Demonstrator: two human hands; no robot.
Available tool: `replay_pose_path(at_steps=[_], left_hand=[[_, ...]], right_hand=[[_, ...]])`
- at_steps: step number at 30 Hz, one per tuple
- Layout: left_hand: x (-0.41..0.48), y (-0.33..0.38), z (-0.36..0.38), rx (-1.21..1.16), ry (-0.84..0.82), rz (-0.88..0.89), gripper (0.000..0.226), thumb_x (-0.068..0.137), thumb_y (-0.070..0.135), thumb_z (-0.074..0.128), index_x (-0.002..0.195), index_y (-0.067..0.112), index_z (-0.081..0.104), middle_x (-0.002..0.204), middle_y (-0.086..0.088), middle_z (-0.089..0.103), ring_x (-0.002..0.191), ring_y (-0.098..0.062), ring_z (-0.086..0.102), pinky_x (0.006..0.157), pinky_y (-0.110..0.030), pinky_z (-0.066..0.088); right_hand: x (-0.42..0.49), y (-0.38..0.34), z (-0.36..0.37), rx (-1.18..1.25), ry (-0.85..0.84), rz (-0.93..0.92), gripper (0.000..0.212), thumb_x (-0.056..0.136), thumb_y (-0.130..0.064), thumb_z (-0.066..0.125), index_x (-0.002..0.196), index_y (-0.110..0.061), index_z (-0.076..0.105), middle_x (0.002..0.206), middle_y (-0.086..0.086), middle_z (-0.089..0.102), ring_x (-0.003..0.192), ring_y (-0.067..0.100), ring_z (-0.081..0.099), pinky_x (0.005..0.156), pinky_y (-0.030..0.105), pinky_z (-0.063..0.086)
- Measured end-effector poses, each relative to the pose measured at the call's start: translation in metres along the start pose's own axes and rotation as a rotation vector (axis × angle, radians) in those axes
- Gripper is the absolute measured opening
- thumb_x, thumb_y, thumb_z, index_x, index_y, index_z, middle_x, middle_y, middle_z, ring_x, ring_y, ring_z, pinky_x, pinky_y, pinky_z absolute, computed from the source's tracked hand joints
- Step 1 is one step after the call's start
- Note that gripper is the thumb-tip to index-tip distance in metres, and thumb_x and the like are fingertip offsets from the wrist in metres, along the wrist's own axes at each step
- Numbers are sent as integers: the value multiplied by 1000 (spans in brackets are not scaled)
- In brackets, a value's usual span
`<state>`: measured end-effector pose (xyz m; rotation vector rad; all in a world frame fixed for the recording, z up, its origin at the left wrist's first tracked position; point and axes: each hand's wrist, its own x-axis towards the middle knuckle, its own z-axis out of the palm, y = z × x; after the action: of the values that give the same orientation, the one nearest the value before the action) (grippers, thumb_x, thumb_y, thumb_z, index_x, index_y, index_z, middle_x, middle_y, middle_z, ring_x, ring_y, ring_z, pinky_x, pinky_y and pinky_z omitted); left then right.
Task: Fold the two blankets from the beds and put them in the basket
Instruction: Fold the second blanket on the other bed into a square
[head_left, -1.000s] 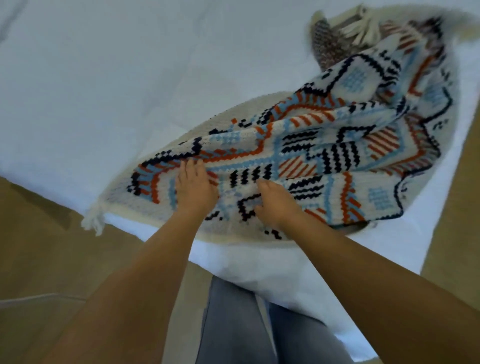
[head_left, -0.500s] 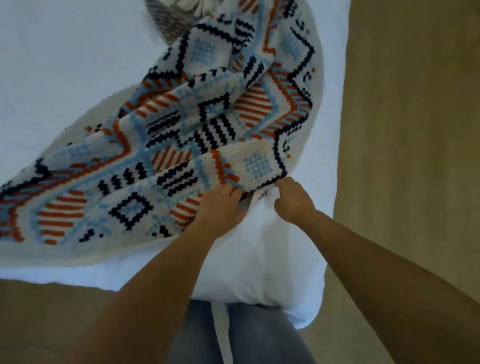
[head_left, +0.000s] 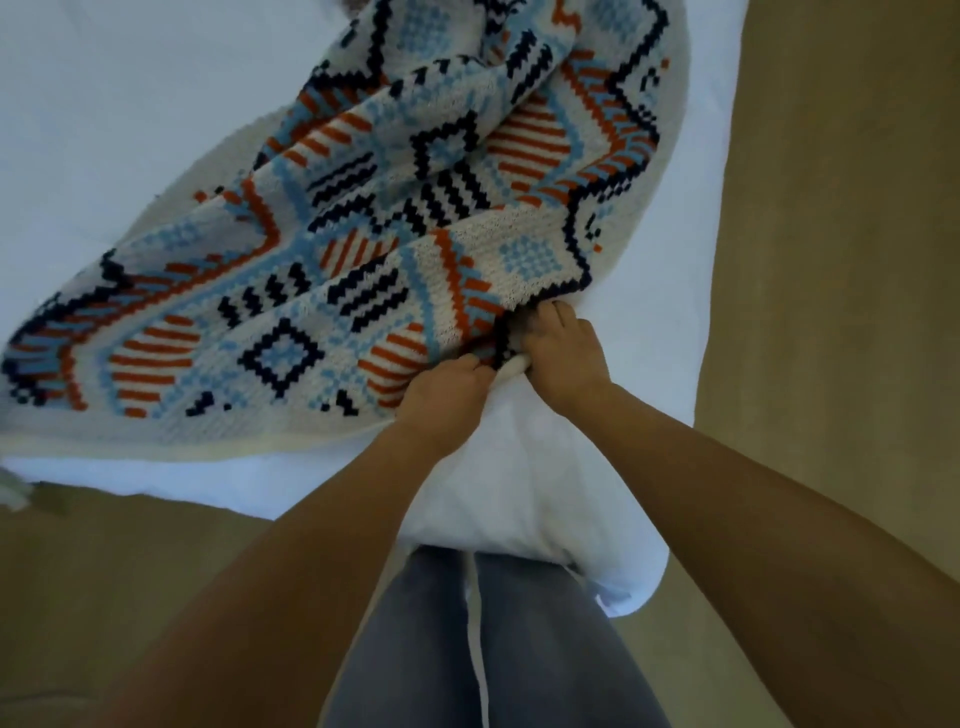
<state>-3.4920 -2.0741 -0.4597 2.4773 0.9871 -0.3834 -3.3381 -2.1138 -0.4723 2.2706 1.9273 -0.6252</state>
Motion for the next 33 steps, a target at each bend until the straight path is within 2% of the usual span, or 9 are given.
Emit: replay_pose_path(at_steps=[2, 5, 8, 11, 15, 21, 27, 30, 33], left_hand=[[-16, 3, 1, 22, -16, 40, 31, 97, 18, 39, 125, 15, 54, 122, -6, 55, 105, -23, 55, 80, -32, 45], [-46, 27, 14, 86, -107, 180, 33, 98, 19, 38, 128, 18, 50, 123, -8, 54, 109, -27, 53, 85, -36, 45], [-89, 65, 41, 213, -276, 354, 29, 95, 12, 42, 123, 13, 51, 124, -11, 52, 109, -30, 52, 85, -41, 46], [-123, 83, 67, 221, -431, 334, 30, 93, 9, 46, 123, 10, 51, 126, -14, 48, 111, -32, 50, 90, -42, 45], [-130, 86, 67, 256, -377, 316, 31, 94, 19, 44, 125, 13, 46, 127, -11, 47, 113, -29, 49, 91, -40, 43], [-123, 110, 48, 234, -294, 270, 30, 97, 15, 37, 125, 10, 49, 127, -11, 51, 113, -26, 51, 91, -35, 44], [-80, 178, 25, 92, -203, 109, 26, 98, 16, 34, 112, 6, 53, 118, -13, 55, 102, -27, 55, 84, -33, 43], [-54, 224, 10, 97, -159, 103, 33, 98, 20, 34, 124, 8, 50, 125, -12, 51, 109, -28, 52, 89, -36, 43], [-28, 266, -15, 133, -59, 128, 33, 98, 21, 36, 121, 7, 54, 121, -13, 53, 105, -28, 55, 85, -36, 44]], right_hand=[[-29, 7, -1, -81, -28, -5, 37, 87, -19, 51, 123, -9, 55, 133, 12, 42, 124, 29, 36, 96, 36, 29], [-95, 11, 10, -210, -191, 37, 30, 88, -24, 48, 109, -9, 63, 117, 9, 53, 113, 28, 43, 102, 40, 24], [-172, -3, 39, -264, -401, 213, 28, 87, -18, 44, 109, -15, 63, 117, 7, 56, 116, 29, 41, 103, 42, 25], [-217, -21, 58, -255, -556, 386, 29, 88, -20, 48, 115, -19, 57, 122, 4, 54, 122, 27, 39, 107, 45, 25], [-223, -28, 55, -234, -450, 428, 36, 87, -17, 52, 122, -15, 48, 126, 8, 49, 122, 28, 40, 106, 46, 28], [-237, -18, 38, -140, -324, 354, 36, 87, -20, 53, 122, -13, 47, 125, 9, 50, 119, 27, 44, 99, 39, 34], [-286, 54, 7, -99, -231, 261, 25, 90, -17, 46, 114, -11, 51, 120, 10, 51, 113, 27, 47, 91, 37, 37], [-305, 102, -15, -92, -251, 273, 30, 91, -19, 45, 120, -12, 51, 127, 11, 48, 120, 28, 44, 97, 38, 35], [-305, 138, -48, -82, -203, 247, 31, 93, -20, 43, 121, -10, 50, 128, 12, 49, 120, 29, 45, 98, 38, 36]])
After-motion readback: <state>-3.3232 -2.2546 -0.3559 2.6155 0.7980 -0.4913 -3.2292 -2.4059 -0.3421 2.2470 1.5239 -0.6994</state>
